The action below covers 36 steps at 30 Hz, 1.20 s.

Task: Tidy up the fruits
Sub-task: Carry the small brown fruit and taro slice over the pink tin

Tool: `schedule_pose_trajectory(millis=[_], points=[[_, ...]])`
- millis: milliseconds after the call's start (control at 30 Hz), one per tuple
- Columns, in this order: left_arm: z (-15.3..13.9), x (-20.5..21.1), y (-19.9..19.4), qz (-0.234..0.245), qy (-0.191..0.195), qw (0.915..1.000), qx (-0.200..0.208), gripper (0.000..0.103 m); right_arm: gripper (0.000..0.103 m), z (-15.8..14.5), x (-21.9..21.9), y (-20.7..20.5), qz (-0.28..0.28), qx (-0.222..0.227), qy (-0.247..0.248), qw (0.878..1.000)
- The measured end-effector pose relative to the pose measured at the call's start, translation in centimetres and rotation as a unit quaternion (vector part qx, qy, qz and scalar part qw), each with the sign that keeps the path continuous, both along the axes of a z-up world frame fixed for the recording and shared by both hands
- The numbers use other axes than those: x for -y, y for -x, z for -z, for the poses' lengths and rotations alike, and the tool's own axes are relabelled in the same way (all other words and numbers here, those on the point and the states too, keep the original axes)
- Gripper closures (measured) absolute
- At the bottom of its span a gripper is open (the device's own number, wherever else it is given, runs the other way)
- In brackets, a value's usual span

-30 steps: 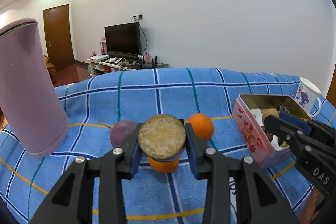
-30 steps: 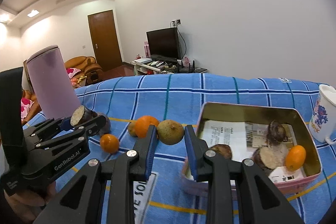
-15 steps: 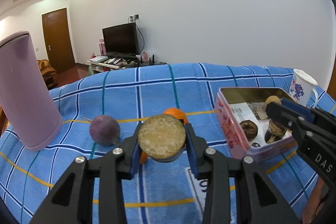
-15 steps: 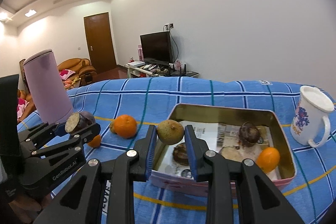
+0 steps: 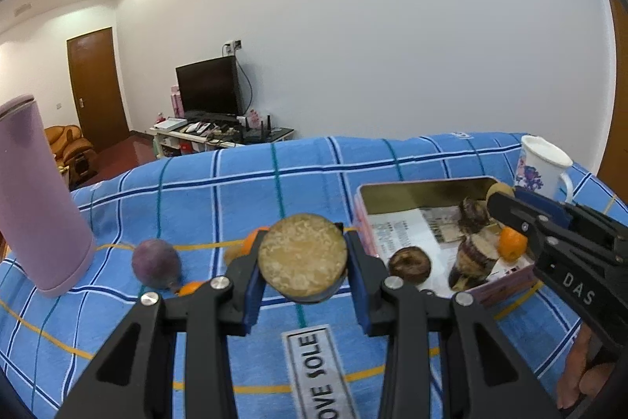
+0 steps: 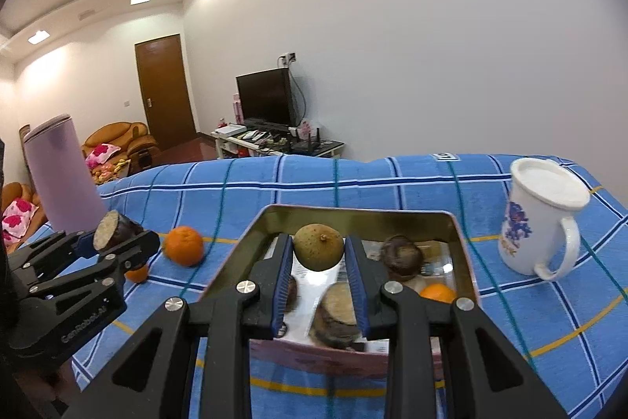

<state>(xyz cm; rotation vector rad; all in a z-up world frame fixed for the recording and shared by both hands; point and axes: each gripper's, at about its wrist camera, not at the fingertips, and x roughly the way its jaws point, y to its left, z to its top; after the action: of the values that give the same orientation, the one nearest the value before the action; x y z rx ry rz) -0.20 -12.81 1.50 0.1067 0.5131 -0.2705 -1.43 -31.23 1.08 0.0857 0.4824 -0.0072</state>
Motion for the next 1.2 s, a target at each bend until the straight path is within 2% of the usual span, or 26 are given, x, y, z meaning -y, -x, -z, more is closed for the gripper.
schedule_pose_trajectory(millis=[1200], points=[[-0.7,6.9,-1.0,0.041,0.001,0.9992,0.001,0.064,0.074,-1.3,7.4,1.3,0.061,0.012,0.006,0.998]])
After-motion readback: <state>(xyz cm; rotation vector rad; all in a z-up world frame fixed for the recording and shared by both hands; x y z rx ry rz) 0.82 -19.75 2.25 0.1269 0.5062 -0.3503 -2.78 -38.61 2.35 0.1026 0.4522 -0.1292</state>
